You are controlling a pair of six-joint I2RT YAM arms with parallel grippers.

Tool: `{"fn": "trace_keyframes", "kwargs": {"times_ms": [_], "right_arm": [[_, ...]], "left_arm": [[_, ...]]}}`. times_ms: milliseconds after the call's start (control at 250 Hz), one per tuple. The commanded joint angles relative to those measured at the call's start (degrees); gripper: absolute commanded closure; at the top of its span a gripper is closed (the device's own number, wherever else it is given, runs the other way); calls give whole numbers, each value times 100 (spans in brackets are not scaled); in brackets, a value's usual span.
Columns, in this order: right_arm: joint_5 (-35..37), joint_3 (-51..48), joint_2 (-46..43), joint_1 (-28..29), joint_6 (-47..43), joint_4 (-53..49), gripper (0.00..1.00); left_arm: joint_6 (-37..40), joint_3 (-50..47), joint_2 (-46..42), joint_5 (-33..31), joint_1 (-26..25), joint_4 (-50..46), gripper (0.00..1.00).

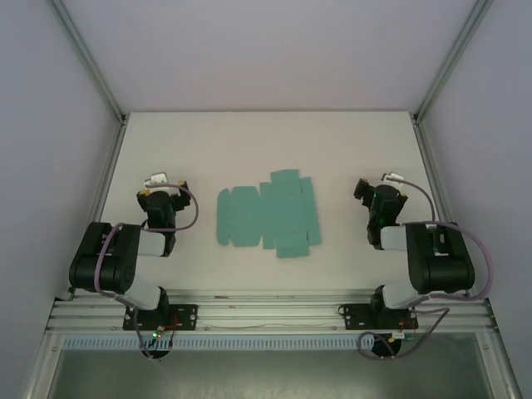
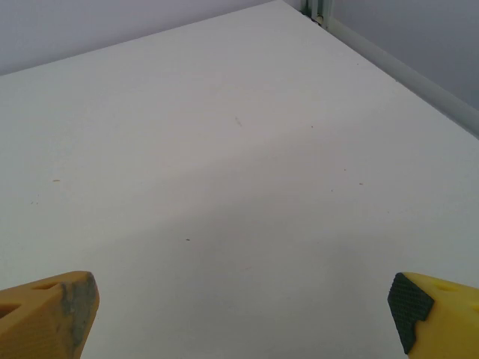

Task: Assemble paper box

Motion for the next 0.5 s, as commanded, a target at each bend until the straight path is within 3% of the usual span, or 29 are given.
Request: {"fn": "trace_keyframes", "kwargs": {"times_ms": [0, 500], "right_arm": [[30, 61, -38, -24, 54, 162, 0], [19, 62, -36, -32, 68, 157, 0]], "left_arm": [[6, 25, -69, -113, 1, 199, 0], [11, 39, -66, -104, 1, 170, 0]]}}
